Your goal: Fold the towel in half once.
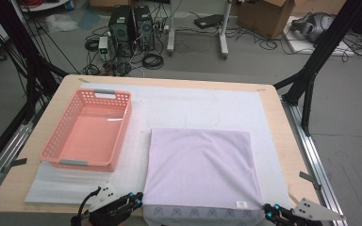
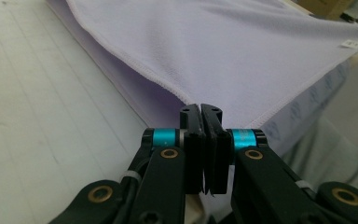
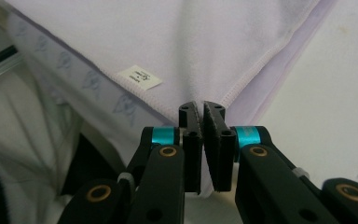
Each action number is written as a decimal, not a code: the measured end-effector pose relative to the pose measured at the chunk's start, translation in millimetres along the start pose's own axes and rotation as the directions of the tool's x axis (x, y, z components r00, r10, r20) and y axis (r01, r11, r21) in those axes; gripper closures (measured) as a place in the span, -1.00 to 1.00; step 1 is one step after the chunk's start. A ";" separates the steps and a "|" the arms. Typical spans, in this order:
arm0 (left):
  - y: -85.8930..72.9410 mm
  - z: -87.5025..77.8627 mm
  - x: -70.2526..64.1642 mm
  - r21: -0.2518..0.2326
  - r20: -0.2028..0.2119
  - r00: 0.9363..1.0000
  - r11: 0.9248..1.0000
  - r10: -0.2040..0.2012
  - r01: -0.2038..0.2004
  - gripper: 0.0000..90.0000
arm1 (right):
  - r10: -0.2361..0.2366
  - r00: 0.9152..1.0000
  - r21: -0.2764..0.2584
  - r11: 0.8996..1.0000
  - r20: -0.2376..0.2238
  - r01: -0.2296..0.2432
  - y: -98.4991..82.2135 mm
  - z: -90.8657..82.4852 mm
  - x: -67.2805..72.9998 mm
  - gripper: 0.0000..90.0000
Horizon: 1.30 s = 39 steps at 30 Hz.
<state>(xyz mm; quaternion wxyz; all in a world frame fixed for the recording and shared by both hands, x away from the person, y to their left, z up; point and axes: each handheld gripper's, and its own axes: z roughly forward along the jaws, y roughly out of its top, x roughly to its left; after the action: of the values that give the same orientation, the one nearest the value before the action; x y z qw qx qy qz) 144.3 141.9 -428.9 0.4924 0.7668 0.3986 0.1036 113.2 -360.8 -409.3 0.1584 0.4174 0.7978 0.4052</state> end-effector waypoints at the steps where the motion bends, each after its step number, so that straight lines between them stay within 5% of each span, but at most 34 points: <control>1: -1.6 -0.7 -1.2 0.002 0.003 1.000 1.000 0.001 -0.001 0.94 | -0.001 1.000 0.006 1.000 -0.001 0.001 -2.6 -2.3 2.6 0.90; 3: -0.4 2.1 0.0 -0.007 -0.009 1.000 1.000 0.006 -0.006 0.84 | 0.001 1.000 0.026 1.000 -0.003 -0.001 -7.0 -1.5 4.9 0.86; 5: 6.0 8.9 5.7 -0.027 -0.053 0.999 1.000 0.005 -0.007 0.29 | 0.009 1.000 0.034 0.999 0.029 -0.010 -7.4 4.4 1.3 0.60; 10: 32.0 36.5 26.9 -0.064 -0.079 0.997 0.998 -0.009 0.004 0.02 | 0.032 0.996 -0.010 0.999 0.086 -0.032 12.0 27.0 -22.1 0.39; 18: 68.1 80.7 58.2 -0.101 -0.106 0.993 0.994 -0.055 0.044 -0.03 | 0.157 0.980 -0.062 0.987 0.126 -0.150 54.3 86.7 -76.9 0.37; 22: 76.9 93.4 68.0 -0.083 -0.105 0.993 0.995 -0.057 0.048 -0.07 | 0.137 0.977 -0.010 0.990 0.163 -0.138 66.6 115.0 -85.4 0.40; 24: 79.2 98.1 72.7 -0.078 -0.110 0.991 0.995 -0.069 0.061 -0.08 | 0.143 0.977 -0.003 0.989 0.160 -0.145 68.4 125.3 -91.6 0.54; 25: 80.4 100.1 75.4 -0.077 -0.114 0.991 0.995 -0.073 0.064 -0.10 | 0.132 0.981 0.004 0.991 0.144 -0.134 68.9 129.0 -94.0 0.80; 28: 84.7 105.1 82.2 -0.078 -0.123 0.989 0.994 -0.080 0.071 -0.10 | 0.049 0.987 0.042 0.998 0.154 -0.056 70.7 132.0 -95.4 0.95; 33: 91.2 112.8 91.5 -0.087 -0.149 0.985 0.993 -0.087 0.074 -0.10 | 0.090 0.981 0.045 0.994 0.172 -0.099 66.0 120.3 -109.7 0.94; 34: 91.5 115.6 93.1 -0.079 -0.153 0.984 0.994 -0.088 0.077 -0.10 | 0.092 0.982 0.038 0.994 0.166 -0.100 65.0 120.1 -110.1 0.90; 36: 93.1 122.5 95.6 -0.053 -0.170 0.982 0.995 -0.088 0.080 -0.10 | 0.097 0.985 0.021 0.995 0.143 -0.101 65.3 121.9 -112.1 0.44; 39: 96.1 131.3 99.3 -0.040 -0.188 0.978 0.996 -0.092 0.086 -0.10 | 0.135 0.983 -0.015 0.991 0.122 -0.134 68.8 119.7 -118.7 0.31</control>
<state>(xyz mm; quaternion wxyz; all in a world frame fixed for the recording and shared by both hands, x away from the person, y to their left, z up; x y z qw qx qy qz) 331.2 105.5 -436.5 0.4682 0.7270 0.4760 0.1604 292.3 -371.4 -440.3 0.1808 0.4941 0.7551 0.3911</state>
